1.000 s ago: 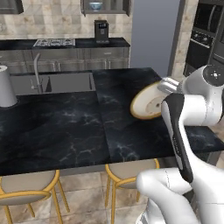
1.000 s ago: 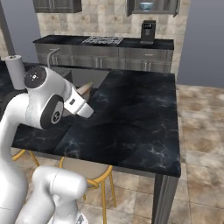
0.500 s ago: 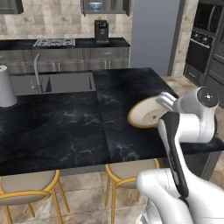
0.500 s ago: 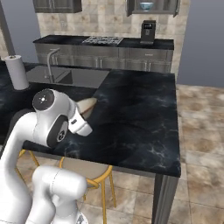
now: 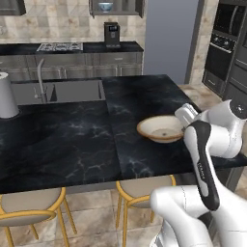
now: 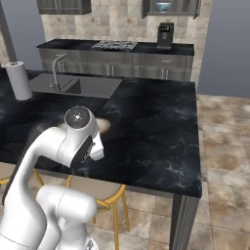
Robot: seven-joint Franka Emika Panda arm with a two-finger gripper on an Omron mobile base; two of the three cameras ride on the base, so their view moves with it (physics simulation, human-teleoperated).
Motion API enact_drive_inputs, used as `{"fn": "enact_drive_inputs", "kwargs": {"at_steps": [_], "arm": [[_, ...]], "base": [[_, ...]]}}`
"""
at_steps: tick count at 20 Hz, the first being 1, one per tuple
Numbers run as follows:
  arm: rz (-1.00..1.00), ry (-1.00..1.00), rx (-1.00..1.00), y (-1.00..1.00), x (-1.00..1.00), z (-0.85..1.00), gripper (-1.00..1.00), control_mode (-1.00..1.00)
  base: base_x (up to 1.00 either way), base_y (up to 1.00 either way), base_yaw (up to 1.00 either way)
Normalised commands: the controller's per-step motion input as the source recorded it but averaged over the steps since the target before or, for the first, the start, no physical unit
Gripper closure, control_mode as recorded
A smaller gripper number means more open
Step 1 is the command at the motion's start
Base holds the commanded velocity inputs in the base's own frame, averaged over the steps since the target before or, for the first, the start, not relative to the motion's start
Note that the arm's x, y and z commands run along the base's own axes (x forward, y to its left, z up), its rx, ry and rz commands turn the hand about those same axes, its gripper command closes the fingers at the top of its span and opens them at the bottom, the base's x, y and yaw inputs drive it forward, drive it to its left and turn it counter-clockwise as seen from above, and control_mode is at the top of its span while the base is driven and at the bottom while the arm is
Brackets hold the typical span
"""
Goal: Pick up the bowls from the cabinet and place each bowl in front of a stool on the dining counter.
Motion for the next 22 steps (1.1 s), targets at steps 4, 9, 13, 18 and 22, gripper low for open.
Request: {"fn": "enact_drive_inputs", "kwargs": {"at_steps": [4, 9, 13, 18, 22], "arm": [[0.00, 0.04, 0.01, 0.00, 0.05, -0.04, 1.00, -1.00], [0.00, 0.00, 0.00, 0.00, 0.04, -0.24, 1.00, -1.00], [0.00, 0.00, 0.00, 0.00, 0.00, -0.42, 1.00, -1.00], [0.00, 0.00, 0.00, 0.00, 0.04, -0.46, 1.00, -1.00], [0.00, 0.00, 0.00, 0.00, 0.10, -0.47, 1.00, -1.00]], "base": [[0.00, 0.00, 0.00], [0.00, 0.00, 0.00], [0.00, 0.00, 0.00], [0.00, 0.00, 0.00], [0.00, 0.00, 0.00]]}}
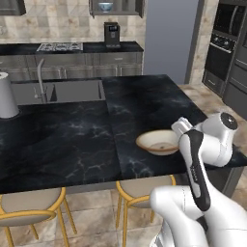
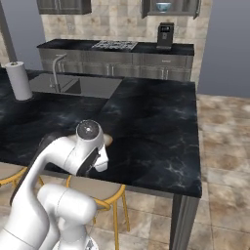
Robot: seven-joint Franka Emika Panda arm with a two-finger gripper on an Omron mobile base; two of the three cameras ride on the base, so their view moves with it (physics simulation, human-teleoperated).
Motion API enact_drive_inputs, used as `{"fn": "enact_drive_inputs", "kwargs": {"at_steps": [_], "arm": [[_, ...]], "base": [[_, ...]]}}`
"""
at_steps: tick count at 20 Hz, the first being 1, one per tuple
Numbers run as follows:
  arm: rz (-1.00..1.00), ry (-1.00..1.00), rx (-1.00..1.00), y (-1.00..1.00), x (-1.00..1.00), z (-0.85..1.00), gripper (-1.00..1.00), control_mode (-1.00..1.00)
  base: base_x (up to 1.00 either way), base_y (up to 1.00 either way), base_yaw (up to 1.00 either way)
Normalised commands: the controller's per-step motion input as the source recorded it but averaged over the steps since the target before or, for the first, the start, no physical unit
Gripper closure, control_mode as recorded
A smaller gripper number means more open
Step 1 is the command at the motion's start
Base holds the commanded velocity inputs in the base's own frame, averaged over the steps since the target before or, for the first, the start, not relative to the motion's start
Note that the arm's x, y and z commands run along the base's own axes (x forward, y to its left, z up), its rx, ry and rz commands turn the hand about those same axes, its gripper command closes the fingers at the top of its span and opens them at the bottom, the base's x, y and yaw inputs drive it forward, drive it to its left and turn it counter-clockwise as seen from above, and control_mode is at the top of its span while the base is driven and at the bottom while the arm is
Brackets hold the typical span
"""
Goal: Pick up the bowls from the cabinet and place each bowl in front of a stool on the dining counter.
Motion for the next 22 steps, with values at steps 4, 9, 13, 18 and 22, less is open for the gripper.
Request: {"fn": "enact_drive_inputs", "kwargs": {"at_steps": [4, 9, 13, 18, 22], "arm": [[0.00, 0.01, 0.00, 0.00, 0.21, -0.37, 1.00, -1.00], [0.00, 0.03, 0.00, 0.00, 0.28, -0.30, 1.00, -1.00], [0.00, 0.03, 0.00, 0.00, 0.31, -0.31, 1.00, -1.00], [0.00, 0.02, 0.00, 0.00, 0.33, -0.30, 1.00, -1.00], [0.00, 0.03, 0.00, 0.00, 0.38, -0.36, 1.00, -1.00]], "base": [[0.00, 0.00, 0.00], [0.00, 0.00, 0.00], [0.00, 0.00, 0.00], [0.00, 0.00, 0.00], [0.00, 0.00, 0.00]]}}
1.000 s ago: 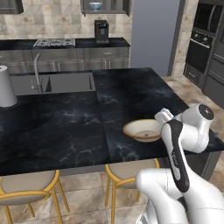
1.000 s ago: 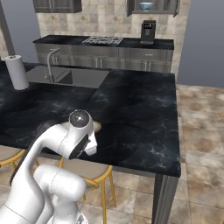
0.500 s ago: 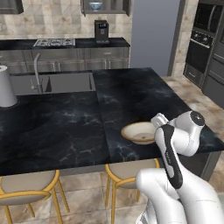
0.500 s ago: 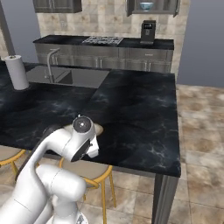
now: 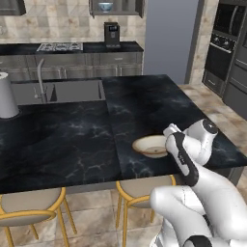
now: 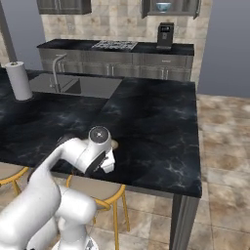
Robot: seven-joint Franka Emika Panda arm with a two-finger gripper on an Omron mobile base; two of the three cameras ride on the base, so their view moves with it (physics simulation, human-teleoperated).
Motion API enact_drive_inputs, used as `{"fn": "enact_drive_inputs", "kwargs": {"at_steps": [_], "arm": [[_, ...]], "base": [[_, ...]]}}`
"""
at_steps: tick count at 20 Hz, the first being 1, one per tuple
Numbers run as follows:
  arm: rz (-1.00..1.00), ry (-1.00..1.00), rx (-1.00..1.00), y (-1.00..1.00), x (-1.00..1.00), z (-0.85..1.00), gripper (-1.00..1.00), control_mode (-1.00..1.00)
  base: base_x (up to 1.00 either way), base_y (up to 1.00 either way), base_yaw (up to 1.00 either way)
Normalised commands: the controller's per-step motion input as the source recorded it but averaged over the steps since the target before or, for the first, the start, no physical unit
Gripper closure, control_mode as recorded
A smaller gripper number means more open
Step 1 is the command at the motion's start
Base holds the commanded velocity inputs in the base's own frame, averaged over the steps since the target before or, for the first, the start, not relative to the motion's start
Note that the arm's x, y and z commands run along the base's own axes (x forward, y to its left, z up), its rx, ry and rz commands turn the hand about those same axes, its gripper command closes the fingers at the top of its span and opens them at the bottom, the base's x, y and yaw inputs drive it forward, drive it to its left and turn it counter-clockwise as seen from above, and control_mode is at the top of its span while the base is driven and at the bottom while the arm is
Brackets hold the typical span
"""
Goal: Pick up the bowls from the cabinet and place each bowl in front of a stool on the dining counter.
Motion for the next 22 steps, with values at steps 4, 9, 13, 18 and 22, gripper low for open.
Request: {"fn": "enact_drive_inputs", "kwargs": {"at_steps": [4, 9, 13, 18, 22], "arm": [[0.00, 0.04, 0.00, 0.01, 0.43, -0.43, 1.00, -1.00], [0.00, 0.03, 0.00, 0.03, 0.41, -0.49, 1.00, -1.00], [0.00, 0.02, 0.00, 0.05, 0.43, -0.47, 1.00, -1.00], [0.00, 0.01, 0.00, 0.03, 0.42, -0.43, 1.00, -1.00], [0.00, 0.03, 0.00, 0.04, 0.21, -0.21, -1.00, -1.00]], "base": [[0.00, 0.00, 0.00], [0.00, 0.00, 0.00], [0.00, 0.00, 0.00], [0.00, 0.00, 0.00], [0.00, 0.00, 0.00]]}}
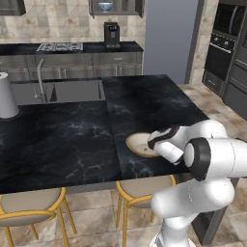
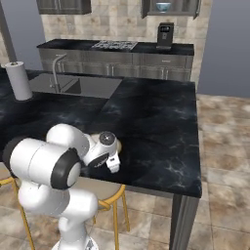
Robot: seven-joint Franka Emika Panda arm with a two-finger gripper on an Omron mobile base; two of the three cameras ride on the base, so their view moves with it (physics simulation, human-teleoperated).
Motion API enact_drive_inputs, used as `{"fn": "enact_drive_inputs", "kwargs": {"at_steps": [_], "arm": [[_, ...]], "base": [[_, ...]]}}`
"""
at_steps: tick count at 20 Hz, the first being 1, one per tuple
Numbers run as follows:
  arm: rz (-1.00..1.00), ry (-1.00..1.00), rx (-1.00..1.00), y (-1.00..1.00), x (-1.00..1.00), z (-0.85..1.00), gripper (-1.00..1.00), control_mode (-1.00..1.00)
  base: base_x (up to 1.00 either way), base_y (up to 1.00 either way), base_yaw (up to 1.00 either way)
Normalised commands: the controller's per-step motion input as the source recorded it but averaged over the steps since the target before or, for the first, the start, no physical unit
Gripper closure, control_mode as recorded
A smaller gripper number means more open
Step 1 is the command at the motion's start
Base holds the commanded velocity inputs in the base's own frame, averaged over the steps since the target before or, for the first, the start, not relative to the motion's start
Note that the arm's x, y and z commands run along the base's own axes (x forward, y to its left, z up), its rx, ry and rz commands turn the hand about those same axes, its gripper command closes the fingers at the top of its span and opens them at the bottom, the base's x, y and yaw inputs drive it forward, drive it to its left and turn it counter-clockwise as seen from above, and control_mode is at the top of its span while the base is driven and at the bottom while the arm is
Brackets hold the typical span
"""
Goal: Pick up the bowls from the cabinet and place each bowl in front of a stool on the dining counter.
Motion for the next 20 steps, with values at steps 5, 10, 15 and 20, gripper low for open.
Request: {"fn": "enact_drive_inputs", "kwargs": {"at_steps": [5, 10, 15, 20], "arm": [[0.00, 0.00, 0.00, -0.04, -0.09, 0.34, -1.00, -1.00], [0.02, -0.01, -0.01, -0.24, -0.09, 0.95, -1.00, -1.00], [0.03, 0.00, -0.03, -0.34, 0.00, 1.00, -1.00, -1.00], [0.11, 0.00, -0.06, -0.13, -0.38, 1.00, -1.00, -1.00]], "base": [[0.00, 0.00, 0.00], [0.00, 0.00, 0.00], [0.00, 0.00, 0.00], [0.00, 0.00, 0.00]]}}
